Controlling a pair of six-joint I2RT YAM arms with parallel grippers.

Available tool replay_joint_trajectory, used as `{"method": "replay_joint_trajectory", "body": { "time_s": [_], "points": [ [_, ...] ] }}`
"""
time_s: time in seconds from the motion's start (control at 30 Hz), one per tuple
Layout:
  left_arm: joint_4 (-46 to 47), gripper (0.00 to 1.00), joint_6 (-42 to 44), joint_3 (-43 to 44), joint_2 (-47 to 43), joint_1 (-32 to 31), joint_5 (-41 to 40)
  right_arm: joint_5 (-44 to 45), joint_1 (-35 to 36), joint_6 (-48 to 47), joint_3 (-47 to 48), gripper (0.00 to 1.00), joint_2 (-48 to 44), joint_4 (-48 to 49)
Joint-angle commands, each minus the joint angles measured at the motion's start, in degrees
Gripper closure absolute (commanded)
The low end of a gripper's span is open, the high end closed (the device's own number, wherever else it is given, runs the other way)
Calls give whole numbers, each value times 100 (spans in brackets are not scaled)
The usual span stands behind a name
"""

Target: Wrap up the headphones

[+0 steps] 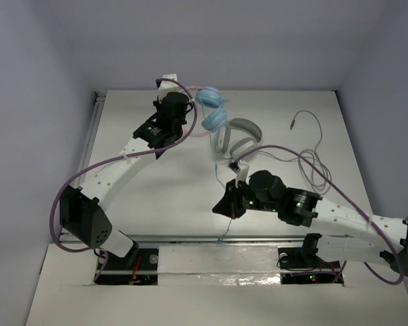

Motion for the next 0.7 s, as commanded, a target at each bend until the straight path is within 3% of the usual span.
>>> {"method": "replay_joint_trajectory", "body": {
  "time_s": [0.0,0.13,0.3,0.53,0.67],
  "points": [
    [35,100,75,-246,-297,-104,-425,671,15,-589,773,100,-279,-1713],
    [-518,100,84,-844,-463,-552,-873,1481,15,-915,1721,100,-280,-2639],
    [-1152,100,-91,-1476,-543,-1027,-874,2105,15,-1320,2540,100,-104,-3150],
    [-1240,100,-417,-1716,-455,-1107,-507,1571,15,-1487,3490,100,327,-3431],
    [-863,100,-259,-1865,-499,-1422,-66,1973,15,-1557,3640,100,318,-3563]
  ]
}}
